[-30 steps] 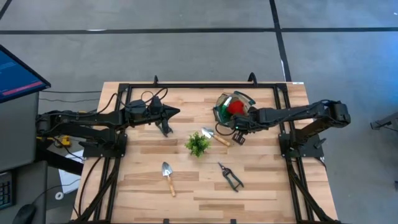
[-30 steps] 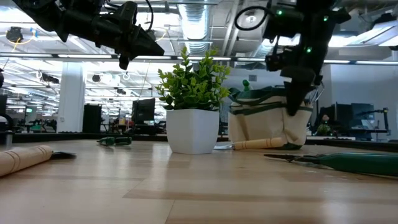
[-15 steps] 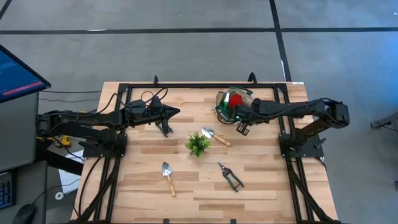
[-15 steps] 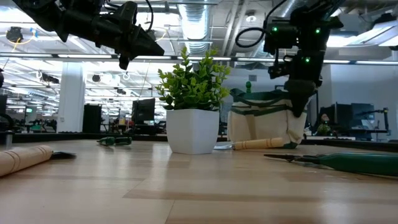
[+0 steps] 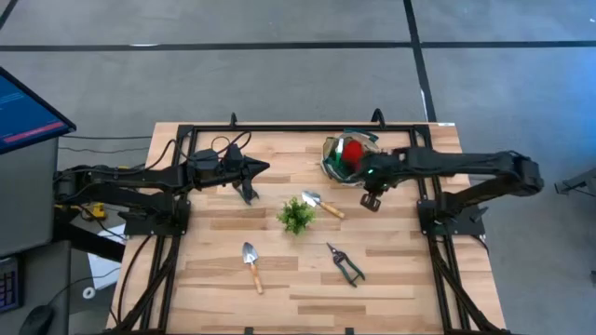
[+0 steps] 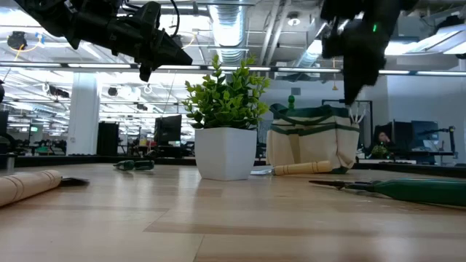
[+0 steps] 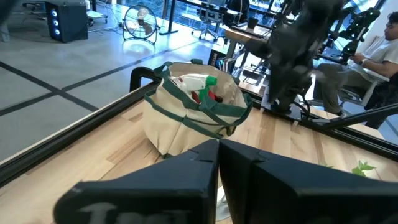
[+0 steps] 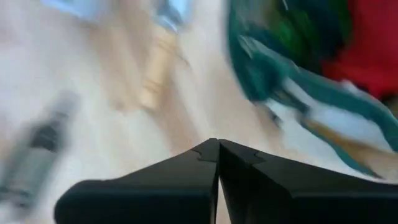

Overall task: Pick & Place Garden tools in Gardening bag
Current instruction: Move the brown gardening bag to the top right of the table

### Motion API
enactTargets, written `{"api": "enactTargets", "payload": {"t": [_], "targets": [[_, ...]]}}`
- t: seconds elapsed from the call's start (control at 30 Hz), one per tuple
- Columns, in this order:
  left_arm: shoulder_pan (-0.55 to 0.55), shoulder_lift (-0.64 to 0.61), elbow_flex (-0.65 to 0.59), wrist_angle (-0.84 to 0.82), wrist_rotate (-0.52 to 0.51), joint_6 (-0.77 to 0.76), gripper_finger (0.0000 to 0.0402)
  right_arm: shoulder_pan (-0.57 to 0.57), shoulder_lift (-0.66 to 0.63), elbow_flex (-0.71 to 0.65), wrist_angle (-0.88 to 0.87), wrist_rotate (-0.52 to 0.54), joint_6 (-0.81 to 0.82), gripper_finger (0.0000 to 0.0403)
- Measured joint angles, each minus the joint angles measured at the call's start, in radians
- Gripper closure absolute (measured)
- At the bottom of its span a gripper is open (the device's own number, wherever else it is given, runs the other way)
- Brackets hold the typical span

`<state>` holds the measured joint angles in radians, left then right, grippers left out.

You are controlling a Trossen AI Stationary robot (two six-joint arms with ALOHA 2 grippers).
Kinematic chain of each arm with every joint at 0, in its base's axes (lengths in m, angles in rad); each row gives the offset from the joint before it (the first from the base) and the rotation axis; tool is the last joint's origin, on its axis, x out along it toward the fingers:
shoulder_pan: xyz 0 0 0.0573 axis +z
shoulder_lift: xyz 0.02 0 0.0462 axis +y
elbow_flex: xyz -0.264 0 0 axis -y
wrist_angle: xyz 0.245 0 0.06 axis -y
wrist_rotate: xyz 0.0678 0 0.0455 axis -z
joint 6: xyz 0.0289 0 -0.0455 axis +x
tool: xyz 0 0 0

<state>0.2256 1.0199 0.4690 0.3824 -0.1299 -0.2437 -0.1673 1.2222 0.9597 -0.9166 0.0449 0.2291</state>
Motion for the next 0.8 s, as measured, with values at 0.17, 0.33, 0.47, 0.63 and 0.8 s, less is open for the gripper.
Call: {"api": "enactTargets", "payload": {"t": [0.17,0.33,0.47,0.63,0.8], "targets": [[0.000,0.000,0.000,0.000,0.000,0.000,0.0400,-0.007,-0.074,0.007,0.166,-0.045,0.056,0.0403],[0.000,0.000,0.000,0.000,0.000,0.000,0.0400,-0.033,-0.022,0.007,0.294,-0.044,0.059,0.0403],[0.000,0.000,0.000,0.000,0.000,0.000,0.0400,-0.058,0.051,0.006,0.386,-0.043,0.060,0.0403],[0.000,0.000,0.000,0.001,0.000,0.000,0.0400,-0.091,0.126,0.049,0.355,0.008,0.076,0.0398],[0.000,0.000,0.000,0.000,0.000,0.000,0.0400,-0.120,0.186,0.121,0.340,0.008,0.076,0.0352]]}}
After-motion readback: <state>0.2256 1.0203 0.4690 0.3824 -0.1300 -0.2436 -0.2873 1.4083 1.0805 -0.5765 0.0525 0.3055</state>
